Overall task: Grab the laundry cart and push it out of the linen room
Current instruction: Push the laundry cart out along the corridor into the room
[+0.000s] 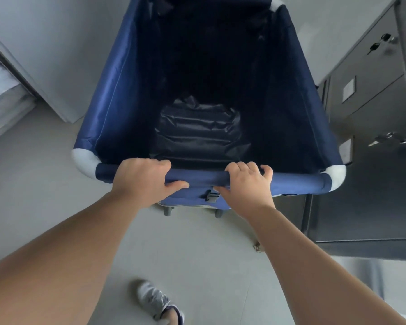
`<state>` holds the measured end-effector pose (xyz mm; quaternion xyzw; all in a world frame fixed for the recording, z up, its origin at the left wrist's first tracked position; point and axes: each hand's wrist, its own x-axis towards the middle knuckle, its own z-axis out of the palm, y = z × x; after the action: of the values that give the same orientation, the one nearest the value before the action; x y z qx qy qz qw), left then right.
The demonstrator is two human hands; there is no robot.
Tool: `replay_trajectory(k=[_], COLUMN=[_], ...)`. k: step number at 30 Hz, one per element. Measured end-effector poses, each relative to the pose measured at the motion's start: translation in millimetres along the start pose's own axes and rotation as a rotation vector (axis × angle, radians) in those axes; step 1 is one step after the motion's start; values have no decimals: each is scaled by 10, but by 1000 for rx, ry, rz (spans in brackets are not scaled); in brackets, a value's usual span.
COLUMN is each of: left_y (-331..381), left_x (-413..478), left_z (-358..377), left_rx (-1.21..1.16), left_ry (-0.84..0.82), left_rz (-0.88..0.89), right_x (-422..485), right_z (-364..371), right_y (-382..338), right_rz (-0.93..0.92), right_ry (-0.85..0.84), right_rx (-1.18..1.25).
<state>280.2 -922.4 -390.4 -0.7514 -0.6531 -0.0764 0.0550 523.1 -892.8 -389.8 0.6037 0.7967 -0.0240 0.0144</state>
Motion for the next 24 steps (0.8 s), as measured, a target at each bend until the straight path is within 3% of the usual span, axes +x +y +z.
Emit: replay_trajectory(k=[17, 24], left_y=[632, 632], left_x=[307, 260], left_z=[146, 90], left_rx=[11, 71], left_ry=[-13, -35], left_rz=[-117, -166], right_x=[373, 475], right_z=[29, 8], right_y=[802, 745], right_rz=[-176, -211], right_ry=[37, 10], right_rx=[-73, 11])
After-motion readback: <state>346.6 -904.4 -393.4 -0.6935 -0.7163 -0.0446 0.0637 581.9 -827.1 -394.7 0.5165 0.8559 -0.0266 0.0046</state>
